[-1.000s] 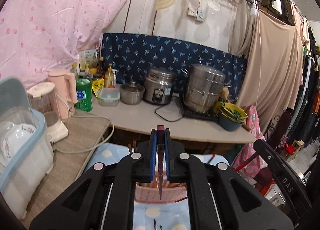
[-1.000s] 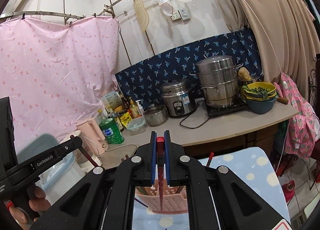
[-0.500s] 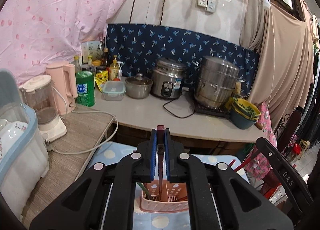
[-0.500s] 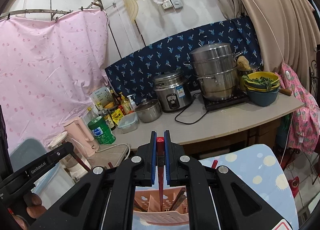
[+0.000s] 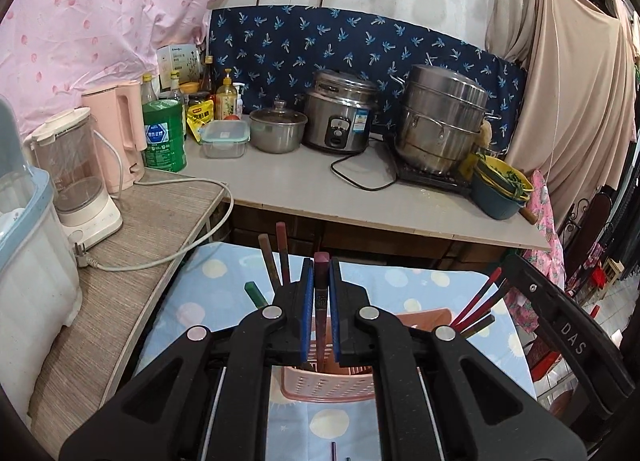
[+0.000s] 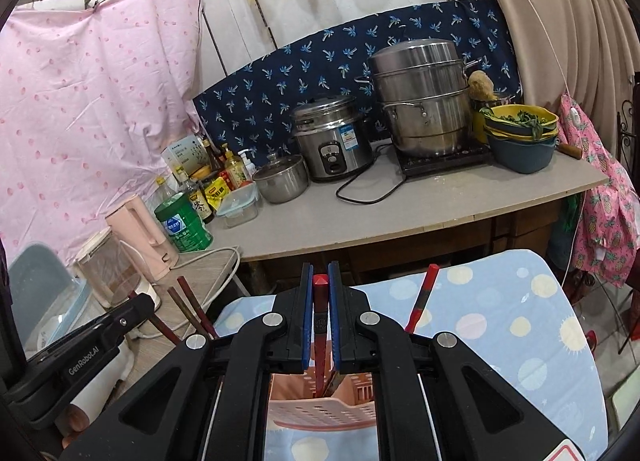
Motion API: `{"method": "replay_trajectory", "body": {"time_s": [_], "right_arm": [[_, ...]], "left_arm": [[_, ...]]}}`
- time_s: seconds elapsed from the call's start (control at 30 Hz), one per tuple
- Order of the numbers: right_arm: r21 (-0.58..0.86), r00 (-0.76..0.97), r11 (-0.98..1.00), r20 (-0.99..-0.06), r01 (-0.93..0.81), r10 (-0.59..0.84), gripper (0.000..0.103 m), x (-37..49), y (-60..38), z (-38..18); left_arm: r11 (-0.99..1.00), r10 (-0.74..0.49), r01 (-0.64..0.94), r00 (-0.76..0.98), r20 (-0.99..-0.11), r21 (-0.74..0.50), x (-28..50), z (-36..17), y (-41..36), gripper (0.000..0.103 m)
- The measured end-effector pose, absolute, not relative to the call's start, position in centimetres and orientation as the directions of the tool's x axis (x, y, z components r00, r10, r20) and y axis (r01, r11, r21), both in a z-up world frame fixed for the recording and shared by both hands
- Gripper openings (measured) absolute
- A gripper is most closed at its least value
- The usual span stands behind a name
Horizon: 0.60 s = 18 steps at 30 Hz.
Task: Organize utensils
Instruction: 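Lower both chopsticks into the pink basket and open both grippers, then withdraw both open grippers from the basket back over the chopsticks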
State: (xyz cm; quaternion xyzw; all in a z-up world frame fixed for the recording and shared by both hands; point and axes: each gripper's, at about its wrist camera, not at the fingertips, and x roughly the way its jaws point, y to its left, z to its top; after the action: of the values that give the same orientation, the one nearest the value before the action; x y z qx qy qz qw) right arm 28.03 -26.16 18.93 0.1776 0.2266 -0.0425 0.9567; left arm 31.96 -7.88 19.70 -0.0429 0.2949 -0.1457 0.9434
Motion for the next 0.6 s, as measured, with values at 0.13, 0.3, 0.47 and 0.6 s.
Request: {"method": "replay_trajectory", "body": {"time_s": [0.13, 0.3, 0.47, 0.6], "right_arm": [[0.31, 0.891, 0.936, -0.453, 0.164, -0.005, 0.008, 27.9, -26.1, 18.9], [0.311, 0.897, 0.936, -0.442, 0.162, -0.008, 0.012, 27.3, -26.0, 19.2], [0.307, 0.905, 0.938, -0.425, 0.158, -0.013, 0.021, 26.3, -25.8, 19.6], [0.309, 0.912, 0.939, -0.41, 0.152, -0.012, 0.022, 25.3, -25.7, 19.9]], "left_arm": [[0.958, -0.288, 0.241, 0.789, -0.543, -0.158, 31.8, 19.3, -8.0, 0.008], [0.96, -0.281, 0.236, 0.792, -0.542, -0.151, 31.5, 19.2, -8.0, 0.023], [0.962, -0.273, 0.23, 0.803, -0.53, -0.148, 30.8, 19.4, -7.7, 0.04], [0.961, -0.275, 0.23, 0.804, -0.528, -0.15, 30.3, 19.6, -7.5, 0.04]]}}
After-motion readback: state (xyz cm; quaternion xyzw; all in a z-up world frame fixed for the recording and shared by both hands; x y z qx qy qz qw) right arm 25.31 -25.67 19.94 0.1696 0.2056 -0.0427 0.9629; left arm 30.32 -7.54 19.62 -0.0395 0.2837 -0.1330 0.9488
